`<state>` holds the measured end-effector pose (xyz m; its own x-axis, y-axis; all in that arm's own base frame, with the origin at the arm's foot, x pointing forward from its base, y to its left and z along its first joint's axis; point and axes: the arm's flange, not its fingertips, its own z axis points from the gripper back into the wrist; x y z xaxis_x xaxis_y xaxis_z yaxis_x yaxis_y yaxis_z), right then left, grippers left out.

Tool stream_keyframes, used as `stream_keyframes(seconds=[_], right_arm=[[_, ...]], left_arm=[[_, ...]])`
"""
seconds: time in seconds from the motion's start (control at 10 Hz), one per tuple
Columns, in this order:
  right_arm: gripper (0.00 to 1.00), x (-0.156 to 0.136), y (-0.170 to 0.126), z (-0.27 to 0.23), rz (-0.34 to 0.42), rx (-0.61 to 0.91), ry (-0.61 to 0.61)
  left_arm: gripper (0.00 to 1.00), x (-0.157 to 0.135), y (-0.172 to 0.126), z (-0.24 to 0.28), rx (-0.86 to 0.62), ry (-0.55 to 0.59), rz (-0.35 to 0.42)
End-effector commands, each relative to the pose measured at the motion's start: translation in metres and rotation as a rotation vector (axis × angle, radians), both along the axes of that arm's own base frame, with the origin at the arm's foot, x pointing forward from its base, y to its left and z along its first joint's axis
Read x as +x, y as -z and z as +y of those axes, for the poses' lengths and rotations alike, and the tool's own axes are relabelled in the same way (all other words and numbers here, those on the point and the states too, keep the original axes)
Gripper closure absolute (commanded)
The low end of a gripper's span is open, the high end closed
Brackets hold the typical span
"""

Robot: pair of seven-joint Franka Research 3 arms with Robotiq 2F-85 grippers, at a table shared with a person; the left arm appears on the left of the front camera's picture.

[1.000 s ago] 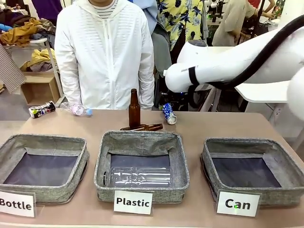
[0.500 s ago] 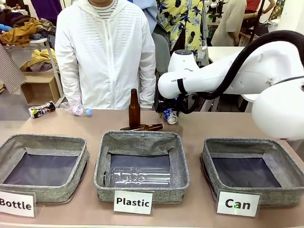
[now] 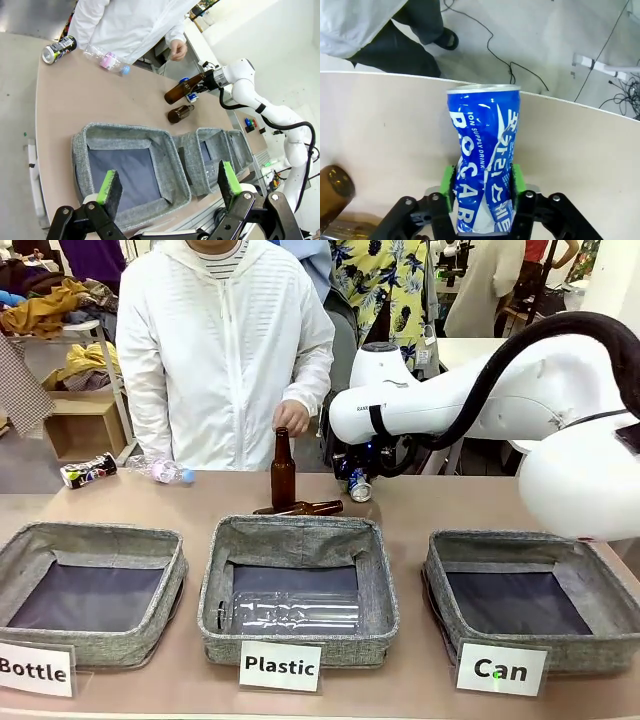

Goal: Sort the can waste into the basket.
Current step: Pick up the can waste from the table and place it in the right Fabric basket.

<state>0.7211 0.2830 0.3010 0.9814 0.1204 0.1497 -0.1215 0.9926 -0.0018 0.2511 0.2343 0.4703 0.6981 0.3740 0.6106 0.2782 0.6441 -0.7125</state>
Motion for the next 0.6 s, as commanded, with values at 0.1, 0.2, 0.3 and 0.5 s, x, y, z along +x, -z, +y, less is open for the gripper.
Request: stream_keyframes(seconds=[0.1,0.2,0.3,0.5], right_arm=[[1.0,0.006,-0.013,-0.027,-0.005,-0.013,0.076],[1.0,0.0,-0.024,-0.051,0.032,0.039,0.045],[1.0,-0.017,-0.049,-0.094,0.106,0.171,-0.047],[1.0,-0.084,-0.11,-0.2,0.103,0.297,-0.165]], left_arm=[[0.0,0.001,0.0,0.0,0.003,0.005,-0.029],[0.0,0.001,0.0,0.0,0.003,0.005,-0.029],[0.0,0.001,0.0,0.0,0.003,0.005,-0.029],[0.0,0.001,0.0,0.0,0.003,0.005,-0.029]])
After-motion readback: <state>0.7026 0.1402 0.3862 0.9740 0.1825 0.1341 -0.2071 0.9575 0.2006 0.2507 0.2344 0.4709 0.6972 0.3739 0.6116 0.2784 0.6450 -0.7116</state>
